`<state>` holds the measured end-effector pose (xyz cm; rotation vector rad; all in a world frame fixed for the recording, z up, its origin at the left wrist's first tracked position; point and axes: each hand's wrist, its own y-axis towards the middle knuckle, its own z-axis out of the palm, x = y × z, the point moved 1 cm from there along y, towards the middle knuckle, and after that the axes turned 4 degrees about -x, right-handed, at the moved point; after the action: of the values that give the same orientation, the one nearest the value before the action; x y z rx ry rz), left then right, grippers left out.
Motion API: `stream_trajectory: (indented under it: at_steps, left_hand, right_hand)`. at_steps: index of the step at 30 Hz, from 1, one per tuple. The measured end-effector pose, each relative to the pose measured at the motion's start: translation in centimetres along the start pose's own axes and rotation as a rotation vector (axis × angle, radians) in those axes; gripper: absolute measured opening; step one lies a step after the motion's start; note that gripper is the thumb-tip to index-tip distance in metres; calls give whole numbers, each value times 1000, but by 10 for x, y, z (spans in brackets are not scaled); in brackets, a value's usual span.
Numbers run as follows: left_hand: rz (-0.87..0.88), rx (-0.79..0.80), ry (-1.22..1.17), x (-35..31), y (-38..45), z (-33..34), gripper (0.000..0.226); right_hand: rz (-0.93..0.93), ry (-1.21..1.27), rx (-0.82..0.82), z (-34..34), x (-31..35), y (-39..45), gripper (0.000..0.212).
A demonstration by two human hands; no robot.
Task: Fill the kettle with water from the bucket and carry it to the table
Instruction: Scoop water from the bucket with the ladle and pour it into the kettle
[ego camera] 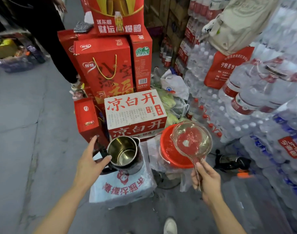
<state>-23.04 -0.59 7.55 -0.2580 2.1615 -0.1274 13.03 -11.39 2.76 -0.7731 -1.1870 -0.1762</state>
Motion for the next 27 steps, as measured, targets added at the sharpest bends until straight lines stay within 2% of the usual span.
stream_trajectory:
  at_steps: [3, 6, 10, 12, 15, 21, 27]
  left_hand:
    - [17, 8, 4, 1, 0, -2, 91]
    - [31, 14, 8, 1, 0, -5, 92]
    - [48, 17, 47, 0, 1, -10, 93]
    - [52, 17, 68, -2, 0, -12, 93]
    - [70, 5, 87, -5, -1, -14, 93]
    - [119, -13, 66, -12, -8, -16, 87]
    - [147, -13, 106, -15, -9, -20, 84]
  right_hand:
    - [-19, -3, 18, 10, -1, -12, 45]
    - [-26, -30, 59, 26, -1, -24, 37]
    - [-22, -4, 129, 55, 1, -42, 38]
    - [-11, 2, 171, 69, 3, -51, 50]
    - [-10, -61, 192, 82, -2, -53, 38]
    - [-22, -253, 225, 102, -7, -53, 53]
    - [-122, -439, 235, 112, -12, -47, 55]
